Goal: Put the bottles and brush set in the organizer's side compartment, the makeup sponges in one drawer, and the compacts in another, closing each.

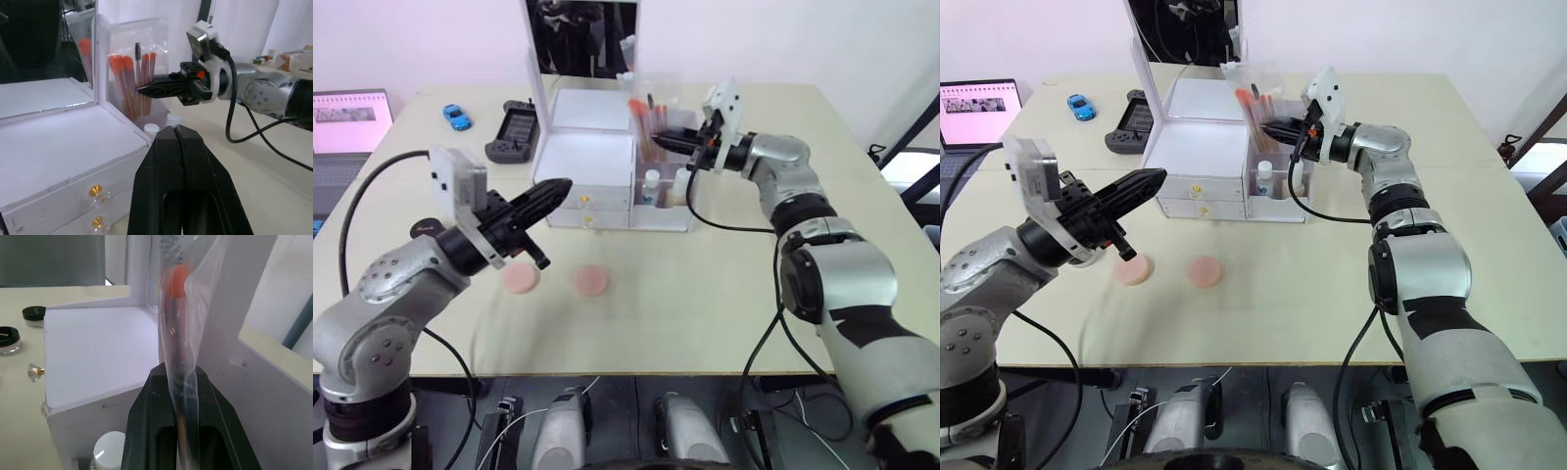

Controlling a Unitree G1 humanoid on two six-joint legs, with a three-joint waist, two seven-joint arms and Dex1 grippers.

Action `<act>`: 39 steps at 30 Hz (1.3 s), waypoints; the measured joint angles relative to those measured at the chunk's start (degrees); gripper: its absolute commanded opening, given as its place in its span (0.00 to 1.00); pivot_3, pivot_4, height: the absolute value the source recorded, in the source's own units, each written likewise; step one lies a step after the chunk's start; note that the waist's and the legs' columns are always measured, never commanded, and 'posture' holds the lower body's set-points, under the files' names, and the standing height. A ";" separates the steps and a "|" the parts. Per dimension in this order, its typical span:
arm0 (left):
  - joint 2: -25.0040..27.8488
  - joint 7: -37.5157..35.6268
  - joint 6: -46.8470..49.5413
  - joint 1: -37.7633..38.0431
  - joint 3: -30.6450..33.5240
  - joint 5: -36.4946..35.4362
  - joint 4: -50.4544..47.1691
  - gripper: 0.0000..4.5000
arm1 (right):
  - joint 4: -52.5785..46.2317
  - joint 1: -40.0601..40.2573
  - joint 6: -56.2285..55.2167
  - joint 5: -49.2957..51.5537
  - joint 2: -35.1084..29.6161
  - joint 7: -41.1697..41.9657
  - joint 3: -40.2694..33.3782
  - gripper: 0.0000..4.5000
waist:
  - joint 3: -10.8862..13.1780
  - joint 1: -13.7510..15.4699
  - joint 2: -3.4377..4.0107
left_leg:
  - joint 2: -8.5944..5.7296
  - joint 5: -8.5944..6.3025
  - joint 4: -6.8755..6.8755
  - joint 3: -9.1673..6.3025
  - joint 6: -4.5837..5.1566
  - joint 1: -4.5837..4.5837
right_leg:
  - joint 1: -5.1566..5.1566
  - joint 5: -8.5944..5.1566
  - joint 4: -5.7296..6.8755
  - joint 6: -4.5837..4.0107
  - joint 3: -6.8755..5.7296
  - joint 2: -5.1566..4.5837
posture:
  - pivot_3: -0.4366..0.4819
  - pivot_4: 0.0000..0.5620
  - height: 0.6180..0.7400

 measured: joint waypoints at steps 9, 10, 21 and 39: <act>0.73 2.03 -0.11 -1.07 -1.09 -1.39 0.39 0.00 | 1.67 -0.04 -2.23 -5.94 0.31 -2.78 0.78 0.26 | 0.00 0.04 0.00 | -0.01 0.02 0.01 -0.01 -0.03 0.00 | 0.00 0.00 0.01 0.00 0.00 0.01 | 0.48 0.27 0.99; 0.72 2.17 -0.11 -1.32 -1.39 -1.97 0.43 0.00 | 1.73 -0.22 -2.70 -6.85 0.56 -3.03 1.29 0.37 | 0.00 0.04 0.00 | -0.01 0.02 0.01 -0.01 -0.03 0.00 | 0.00 0.00 0.02 0.00 0.00 0.02 | 0.48 0.27 0.99; 1.15 2.25 -0.71 -0.83 -2.29 -4.84 0.33 0.00 | 1.80 -1.89 -8.48 -9.92 -0.05 -5.87 1.13 1.00 | 0.00 0.16 0.01 | -0.01 0.05 0.00 -0.03 -0.08 0.00 | 0.02 0.00 0.02 0.00 -0.01 0.02 | 0.48 0.27 0.99; 3.35 -4.27 -3.53 -0.12 -3.64 -3.00 6.02 0.00 | -51.87 15.58 30.07 5.26 -8.30 16.18 -0.57 0.79 | 0.05 0.24 0.08 | 0.01 0.04 0.02 -0.10 -0.08 0.02 | -0.01 -0.01 0.13 0.00 -0.09 0.03 | 0.48 0.27 0.99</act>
